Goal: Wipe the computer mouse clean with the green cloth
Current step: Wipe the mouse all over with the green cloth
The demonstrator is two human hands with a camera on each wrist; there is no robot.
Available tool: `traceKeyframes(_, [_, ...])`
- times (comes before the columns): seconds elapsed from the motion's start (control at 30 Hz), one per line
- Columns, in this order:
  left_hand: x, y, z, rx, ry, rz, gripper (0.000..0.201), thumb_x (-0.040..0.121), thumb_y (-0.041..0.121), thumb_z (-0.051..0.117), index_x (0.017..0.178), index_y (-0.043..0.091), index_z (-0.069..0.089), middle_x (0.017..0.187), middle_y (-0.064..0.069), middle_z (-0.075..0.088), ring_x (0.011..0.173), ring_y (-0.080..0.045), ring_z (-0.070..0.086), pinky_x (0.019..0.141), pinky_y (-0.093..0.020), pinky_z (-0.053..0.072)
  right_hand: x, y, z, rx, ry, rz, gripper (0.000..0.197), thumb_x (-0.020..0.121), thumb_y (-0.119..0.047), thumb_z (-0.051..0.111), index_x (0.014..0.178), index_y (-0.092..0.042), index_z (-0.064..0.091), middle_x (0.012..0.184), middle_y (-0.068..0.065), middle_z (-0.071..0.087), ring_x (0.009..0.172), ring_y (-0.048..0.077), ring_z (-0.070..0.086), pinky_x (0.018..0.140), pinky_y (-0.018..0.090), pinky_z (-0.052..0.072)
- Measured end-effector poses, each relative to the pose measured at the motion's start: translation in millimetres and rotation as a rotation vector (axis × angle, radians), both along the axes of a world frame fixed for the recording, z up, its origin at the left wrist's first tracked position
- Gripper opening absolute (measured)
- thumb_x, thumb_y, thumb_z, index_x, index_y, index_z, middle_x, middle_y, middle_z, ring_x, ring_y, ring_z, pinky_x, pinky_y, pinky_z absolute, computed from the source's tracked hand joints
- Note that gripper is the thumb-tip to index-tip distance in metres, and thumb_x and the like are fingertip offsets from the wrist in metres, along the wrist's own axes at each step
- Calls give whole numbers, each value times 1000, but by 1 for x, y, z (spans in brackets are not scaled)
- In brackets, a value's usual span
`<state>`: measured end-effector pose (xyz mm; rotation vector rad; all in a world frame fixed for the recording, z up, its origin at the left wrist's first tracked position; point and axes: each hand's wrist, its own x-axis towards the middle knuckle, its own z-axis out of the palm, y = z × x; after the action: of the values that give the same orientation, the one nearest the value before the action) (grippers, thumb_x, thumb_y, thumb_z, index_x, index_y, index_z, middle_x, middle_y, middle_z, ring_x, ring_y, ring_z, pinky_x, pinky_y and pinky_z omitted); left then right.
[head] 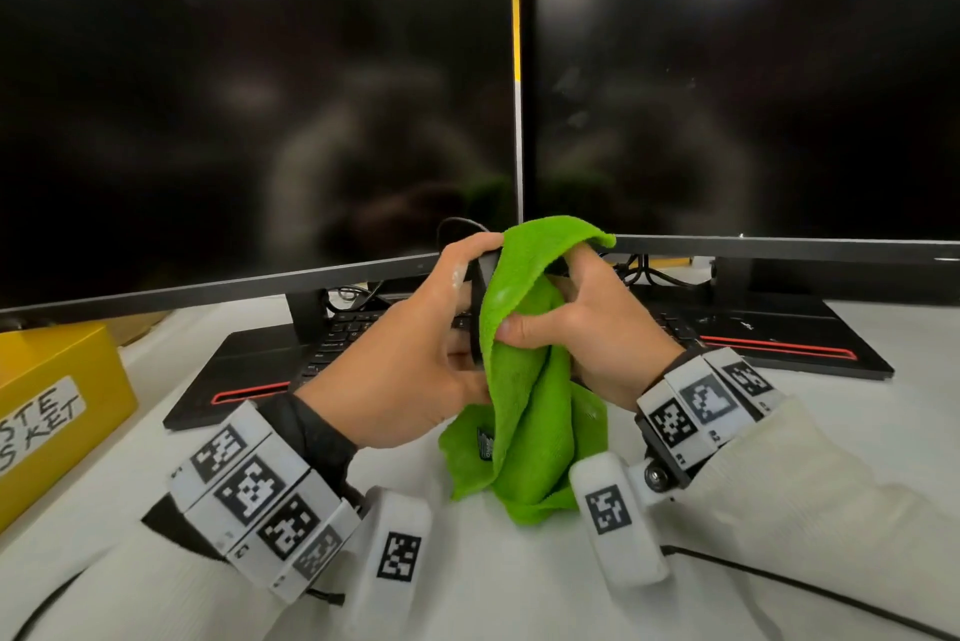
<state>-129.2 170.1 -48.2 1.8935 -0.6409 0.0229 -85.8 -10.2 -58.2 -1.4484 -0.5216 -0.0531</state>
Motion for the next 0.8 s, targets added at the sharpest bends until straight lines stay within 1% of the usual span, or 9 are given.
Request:
traceKeyframes(0.17, [0, 1, 1, 13, 0, -14, 102, 83, -23, 72, 153, 39, 32, 134, 6, 67, 110, -31, 75, 93, -55, 62, 1, -1, 5, 165, 90, 1, 52, 74, 3, 75, 121, -13, 61, 108, 19, 73, 102, 39, 72, 93, 60, 55])
traceKeyframes(0.33, [0, 5, 3, 43, -14, -12, 107, 81, -29, 69, 154, 41, 33, 133, 10, 67, 106, -27, 77, 89, -50, 64, 1, -2, 2, 164, 114, 82, 49, 87, 10, 64, 131, -6, 53, 111, 16, 68, 105, 35, 68, 96, 55, 54])
traceKeyframes(0.47, [2, 4, 4, 83, -25, 27, 112, 81, -30, 67, 155, 46, 32, 135, 6, 67, 105, -28, 77, 90, -53, 64, 0, 0, -3, -17, 31, 55, 83, 61, -6, 87, 135, -14, 50, 120, 16, 68, 113, 33, 67, 95, 57, 54])
traceKeyframes(0.57, [2, 3, 2, 62, -30, -16, 95, 90, -18, 67, 152, 49, 38, 134, 3, 68, 112, -35, 74, 96, -62, 59, 1, 3, -2, -18, 6, -27, 81, 48, -17, 90, 123, -17, 59, 116, 14, 71, 108, 33, 70, 92, 57, 56])
traceKeyframes(0.6, [1, 3, 3, 87, -48, -24, 93, 91, -15, 68, 152, 49, 39, 133, 5, 69, 112, -34, 74, 97, -61, 59, 1, 4, -1, 10, 6, -49, 73, 49, -17, 90, 116, -16, 63, 112, 15, 72, 105, 35, 71, 92, 58, 56])
traceKeyframes(0.67, [-1, 2, 3, 179, -115, -11, 97, 87, -16, 71, 153, 46, 37, 123, 13, 71, 103, -21, 77, 93, -53, 62, -1, 4, 3, 68, 7, -68, 50, 58, -11, 86, 105, -9, 66, 105, 19, 73, 100, 39, 72, 91, 60, 56])
traceKeyframes(0.73, [-3, 3, 4, 224, -123, 11, 92, 87, -16, 70, 153, 40, 39, 101, 23, 70, 83, -2, 71, 83, -37, 61, -1, 4, 5, 107, 22, -85, 30, 67, -8, 79, 95, -6, 69, 97, 20, 73, 99, 42, 71, 92, 61, 55])
traceKeyframes(0.77, [-5, 3, 5, 287, -174, 39, 85, 88, -11, 72, 152, 37, 43, 96, 26, 69, 80, 3, 68, 78, -28, 57, -1, 4, 7, 120, 40, -89, 24, 68, -7, 78, 91, -6, 69, 94, 20, 73, 99, 43, 71, 93, 60, 55])
traceKeyframes(0.8, [-8, 2, 7, 391, -264, 96, 78, 88, -4, 74, 150, 34, 46, 101, 26, 70, 85, 4, 68, 78, -24, 54, -2, 4, 7, 130, 55, -86, 21, 70, -4, 76, 90, -5, 69, 94, 20, 72, 99, 43, 70, 93, 59, 55])
